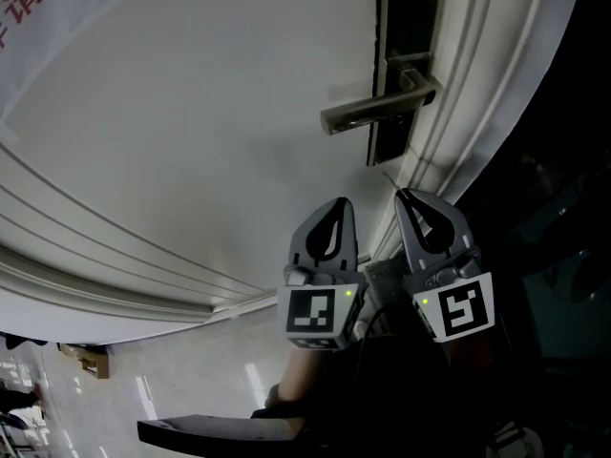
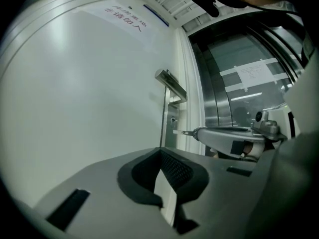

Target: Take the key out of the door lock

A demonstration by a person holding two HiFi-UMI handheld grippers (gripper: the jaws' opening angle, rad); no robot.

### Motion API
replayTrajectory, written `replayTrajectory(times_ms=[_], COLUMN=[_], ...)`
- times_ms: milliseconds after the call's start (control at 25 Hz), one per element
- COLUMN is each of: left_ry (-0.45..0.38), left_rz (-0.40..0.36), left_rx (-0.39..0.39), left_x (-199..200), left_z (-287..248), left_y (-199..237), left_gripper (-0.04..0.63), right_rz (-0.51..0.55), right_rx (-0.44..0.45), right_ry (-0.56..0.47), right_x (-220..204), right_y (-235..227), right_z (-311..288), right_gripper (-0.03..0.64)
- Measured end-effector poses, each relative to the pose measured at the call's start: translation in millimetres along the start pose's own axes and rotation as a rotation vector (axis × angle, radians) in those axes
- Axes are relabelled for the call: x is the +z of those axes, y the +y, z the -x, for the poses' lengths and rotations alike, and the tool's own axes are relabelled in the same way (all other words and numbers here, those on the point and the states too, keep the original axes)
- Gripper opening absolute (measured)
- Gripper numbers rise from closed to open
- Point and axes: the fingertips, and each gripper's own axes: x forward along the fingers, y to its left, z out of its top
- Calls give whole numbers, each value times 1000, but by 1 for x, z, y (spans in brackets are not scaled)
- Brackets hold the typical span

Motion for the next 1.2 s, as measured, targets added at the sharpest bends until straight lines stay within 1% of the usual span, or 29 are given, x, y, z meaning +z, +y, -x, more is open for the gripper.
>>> replayTrajectory(times_ms=[160, 480, 800, 1120, 1200], left_ry=[-1, 2, 9, 11, 12], left_rz=[-10, -12, -15, -41, -37], left_rx=[1, -10, -20, -22, -22], left_x=[1, 2, 0, 0, 0], left_z=[-1, -4, -9, -13, -13], left_y=[-2, -5, -12, -18, -19], left_gripper=[0, 0, 0, 0, 0], right_rz=[-69, -163, -174, -155, -153], right_rx=[13, 34, 45, 46, 49], right_ry=[-17, -33, -41, -33, -33], right_x=[-1, -2, -3, -5, -4], right_y=[-3, -10, -14, -17, -17], right_z=[0, 2, 6, 7, 7], right_gripper=[12, 12, 12, 12, 12])
